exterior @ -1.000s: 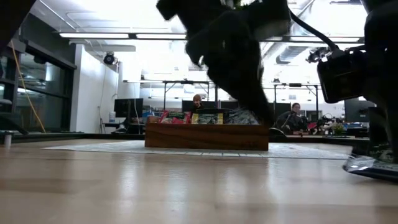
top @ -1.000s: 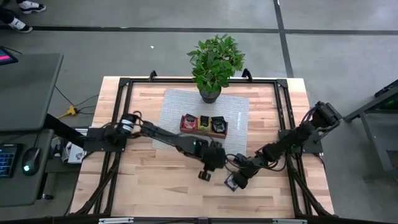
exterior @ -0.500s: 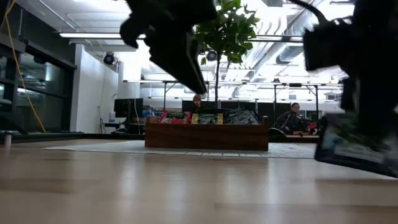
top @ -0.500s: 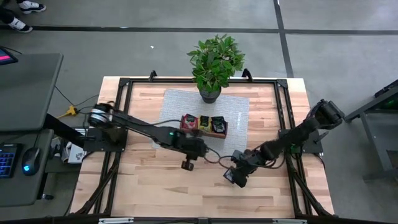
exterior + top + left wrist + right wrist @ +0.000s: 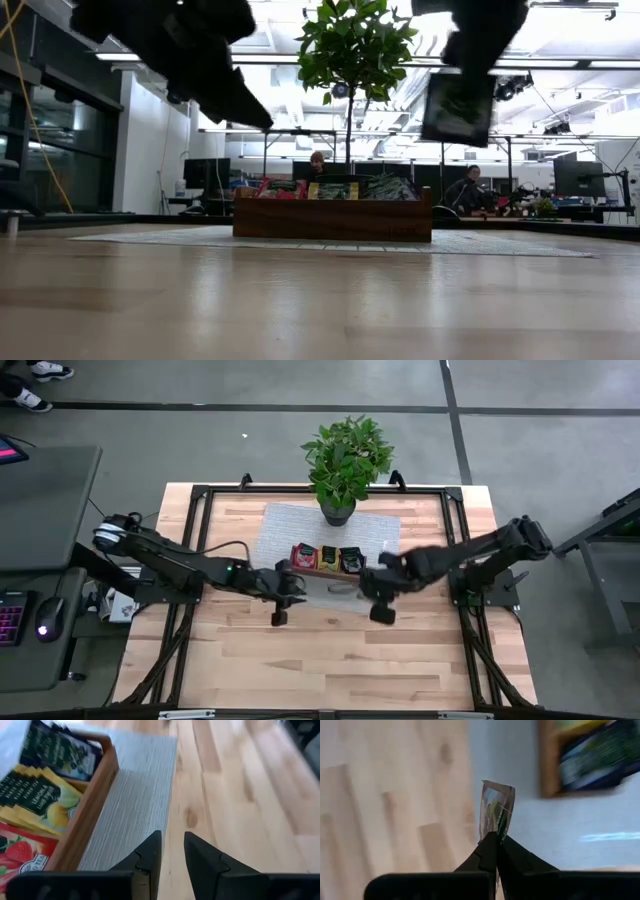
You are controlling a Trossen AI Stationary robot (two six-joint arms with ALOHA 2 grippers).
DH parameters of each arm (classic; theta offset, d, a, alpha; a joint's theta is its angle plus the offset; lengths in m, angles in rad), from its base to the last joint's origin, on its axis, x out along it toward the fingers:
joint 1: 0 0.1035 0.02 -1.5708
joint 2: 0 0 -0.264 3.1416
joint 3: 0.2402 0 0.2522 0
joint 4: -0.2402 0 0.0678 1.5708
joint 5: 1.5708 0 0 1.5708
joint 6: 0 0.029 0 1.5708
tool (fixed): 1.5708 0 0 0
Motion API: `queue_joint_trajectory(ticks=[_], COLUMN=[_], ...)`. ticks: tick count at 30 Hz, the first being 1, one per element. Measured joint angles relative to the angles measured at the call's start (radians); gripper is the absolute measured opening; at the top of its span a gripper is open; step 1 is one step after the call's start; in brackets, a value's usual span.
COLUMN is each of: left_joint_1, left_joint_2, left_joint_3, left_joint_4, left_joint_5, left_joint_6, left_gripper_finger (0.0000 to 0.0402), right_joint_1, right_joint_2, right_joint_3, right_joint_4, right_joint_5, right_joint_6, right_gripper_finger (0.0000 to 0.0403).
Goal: Pick & Place Tea
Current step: Put the violet tea bag into the right section of the wooden organizer
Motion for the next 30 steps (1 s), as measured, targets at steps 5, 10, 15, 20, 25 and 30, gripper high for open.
queue_joint_trajectory(ticks=[5, 10, 15, 20, 25, 30], left_joint_1=[0.0, 0.0, 0.0, 0.0, 0.0, 0.0], left_joint_2=[-0.069, -0.089, -0.092, -0.091, -0.091, -0.091], left_joint_3=[-0.151, -0.267, -0.32, -0.33, -0.33, -0.329], left_joint_4=[0.245, 0.485, 0.653, 0.667, 0.664, 0.662], left_joint_5=[-0.004, 0.015, 0.053, 0.052, 0.052, 0.048], left_joint_6=[-0.062, -0.118, -0.143, -0.144, -0.144, -0.144], left_gripper_finger=[0.0081, 0.0081, 0.0081, 0.0081, 0.0081, 0.0081], right_joint_1=[-0.112, -0.203, -0.282, -0.351, -0.387, -0.405], right_joint_2=[0.0, 0.0, 0.0, 0.001, 0.001, 0.001], right_joint_3=[0.089, 0.093, 0.034, -0.046, -0.131, -0.178], right_joint_4=[-0.038, 0.033, 0.155, 0.226, 0.318, 0.376], right_joint_5=[0.063, 0.103, 0.049, -0.015, -0.075, -0.123], right_joint_6=[-0.198, -0.385, -0.499, -0.518, -0.525, -0.524], right_gripper_finger=[0.0, 0.0, 0.0, 0.0, 0.0, 0.0])
